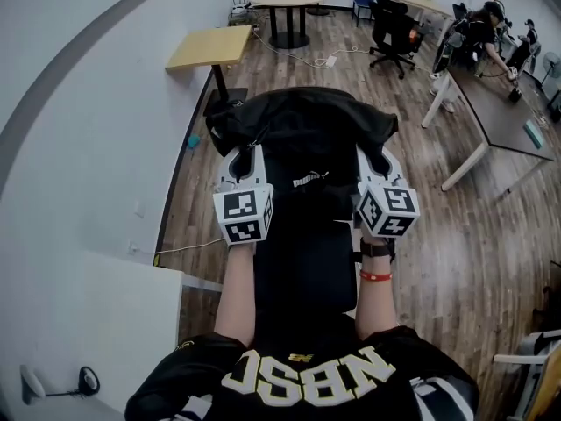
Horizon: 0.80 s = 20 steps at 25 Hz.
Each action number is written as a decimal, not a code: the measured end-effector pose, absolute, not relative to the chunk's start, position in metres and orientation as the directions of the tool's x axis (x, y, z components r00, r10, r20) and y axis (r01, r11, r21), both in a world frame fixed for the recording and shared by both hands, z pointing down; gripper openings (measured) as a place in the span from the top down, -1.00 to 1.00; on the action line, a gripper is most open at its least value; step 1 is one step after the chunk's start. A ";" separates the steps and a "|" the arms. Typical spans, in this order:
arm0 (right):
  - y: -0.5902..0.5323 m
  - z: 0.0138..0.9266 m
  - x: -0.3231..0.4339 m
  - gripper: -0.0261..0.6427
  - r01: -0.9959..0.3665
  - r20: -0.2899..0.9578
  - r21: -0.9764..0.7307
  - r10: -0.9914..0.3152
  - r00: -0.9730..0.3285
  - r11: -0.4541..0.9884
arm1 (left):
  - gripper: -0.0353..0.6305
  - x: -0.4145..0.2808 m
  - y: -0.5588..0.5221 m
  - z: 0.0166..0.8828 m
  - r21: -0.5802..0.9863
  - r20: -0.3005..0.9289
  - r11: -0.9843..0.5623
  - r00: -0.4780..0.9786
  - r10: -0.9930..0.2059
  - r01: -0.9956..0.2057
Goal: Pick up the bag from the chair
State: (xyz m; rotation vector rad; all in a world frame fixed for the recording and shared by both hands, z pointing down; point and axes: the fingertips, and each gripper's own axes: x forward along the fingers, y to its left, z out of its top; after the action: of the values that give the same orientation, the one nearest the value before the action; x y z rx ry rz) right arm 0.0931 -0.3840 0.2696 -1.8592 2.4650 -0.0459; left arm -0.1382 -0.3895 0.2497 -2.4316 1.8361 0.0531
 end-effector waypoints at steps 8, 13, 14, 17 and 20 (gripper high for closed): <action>-0.378 0.261 0.088 0.69 -0.962 -0.041 -0.023 -0.962 -0.272 0.273 | 0.77 -0.141 -0.382 0.243 -0.047 -0.110 -0.268 0.272 -0.956 -0.962; -0.375 0.265 0.088 0.69 -0.961 -0.029 -0.026 -0.961 -0.274 0.275 | 0.77 -0.142 -0.380 0.246 -0.045 -0.102 -0.270 0.273 -0.957 -0.962; -0.373 0.265 0.087 0.69 -0.961 -0.028 -0.027 -0.961 -0.274 0.275 | 0.77 -0.142 -0.378 0.246 -0.045 -0.102 -0.270 0.273 -0.957 -0.962; -0.368 0.265 0.088 0.69 -0.962 -0.028 -0.028 -0.962 -0.272 0.273 | 0.77 -0.141 -0.374 0.246 -0.043 -0.102 -0.274 0.277 -0.955 -0.961; -0.362 0.266 0.091 0.69 -0.961 -0.026 -0.028 -0.962 -0.273 0.274 | 0.77 -0.137 -0.368 0.248 -0.037 -0.100 -0.277 0.280 -0.955 -0.960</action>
State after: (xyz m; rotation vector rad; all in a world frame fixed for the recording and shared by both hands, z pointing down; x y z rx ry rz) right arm 0.0912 -0.3623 0.2657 -1.8709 2.4773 -0.0104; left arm -0.1373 -0.3682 0.2476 -2.4399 1.8316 0.0886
